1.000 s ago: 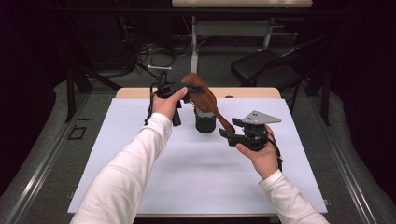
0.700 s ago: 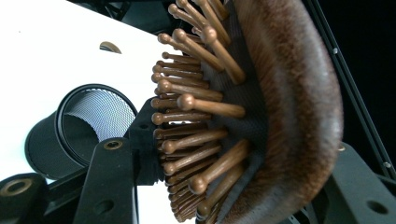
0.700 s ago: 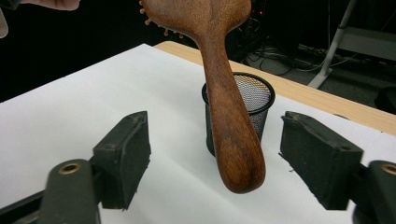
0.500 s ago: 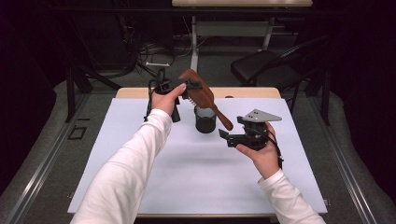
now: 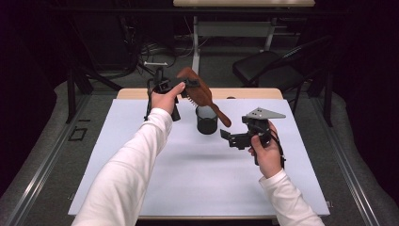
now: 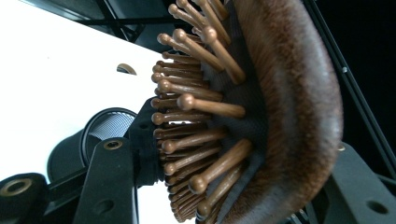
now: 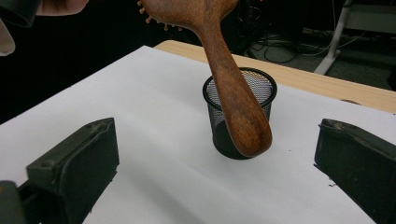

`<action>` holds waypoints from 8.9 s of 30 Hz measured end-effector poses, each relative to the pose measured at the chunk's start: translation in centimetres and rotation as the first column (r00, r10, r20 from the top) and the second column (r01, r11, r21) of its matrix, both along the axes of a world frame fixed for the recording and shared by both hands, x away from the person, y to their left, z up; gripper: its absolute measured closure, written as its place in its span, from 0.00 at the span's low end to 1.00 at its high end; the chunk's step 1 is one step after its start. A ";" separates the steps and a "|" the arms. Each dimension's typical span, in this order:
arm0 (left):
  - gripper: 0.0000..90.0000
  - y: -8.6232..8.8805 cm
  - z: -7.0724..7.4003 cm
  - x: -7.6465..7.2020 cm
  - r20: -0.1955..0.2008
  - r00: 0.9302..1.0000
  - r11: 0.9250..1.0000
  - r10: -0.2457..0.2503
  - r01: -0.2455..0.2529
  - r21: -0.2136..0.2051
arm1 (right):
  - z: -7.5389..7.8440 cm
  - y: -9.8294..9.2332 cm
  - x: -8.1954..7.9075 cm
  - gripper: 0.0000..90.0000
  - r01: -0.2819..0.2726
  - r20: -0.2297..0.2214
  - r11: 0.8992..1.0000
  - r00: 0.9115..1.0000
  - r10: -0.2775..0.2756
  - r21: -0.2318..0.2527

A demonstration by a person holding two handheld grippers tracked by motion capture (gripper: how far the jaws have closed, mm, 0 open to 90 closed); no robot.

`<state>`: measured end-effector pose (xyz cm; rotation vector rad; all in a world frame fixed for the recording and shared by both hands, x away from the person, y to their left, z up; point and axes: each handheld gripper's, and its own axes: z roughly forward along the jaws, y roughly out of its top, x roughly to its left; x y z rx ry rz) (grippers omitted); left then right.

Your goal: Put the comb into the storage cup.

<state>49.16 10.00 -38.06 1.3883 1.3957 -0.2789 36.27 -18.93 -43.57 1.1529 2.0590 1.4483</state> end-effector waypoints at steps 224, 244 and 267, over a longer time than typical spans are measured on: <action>0.51 -1.1 -7.2 3.1 0.199 0.978 0.970 0.057 -0.102 0.222 | -0.6 -0.6 -0.2 0.01 0.010 -0.020 1.000 1.000 -0.010 0.006; 0.51 -0.9 -7.2 3.2 0.191 0.980 0.971 0.050 -0.092 0.219 | -0.7 -0.4 -0.2 0.02 0.006 -0.023 1.000 1.000 -0.006 0.000; 0.49 -1.0 -7.2 3.1 0.190 0.980 0.971 0.057 -0.099 0.218 | -0.8 -0.3 -0.2 0.03 0.006 -0.022 1.000 1.000 -0.006 -0.003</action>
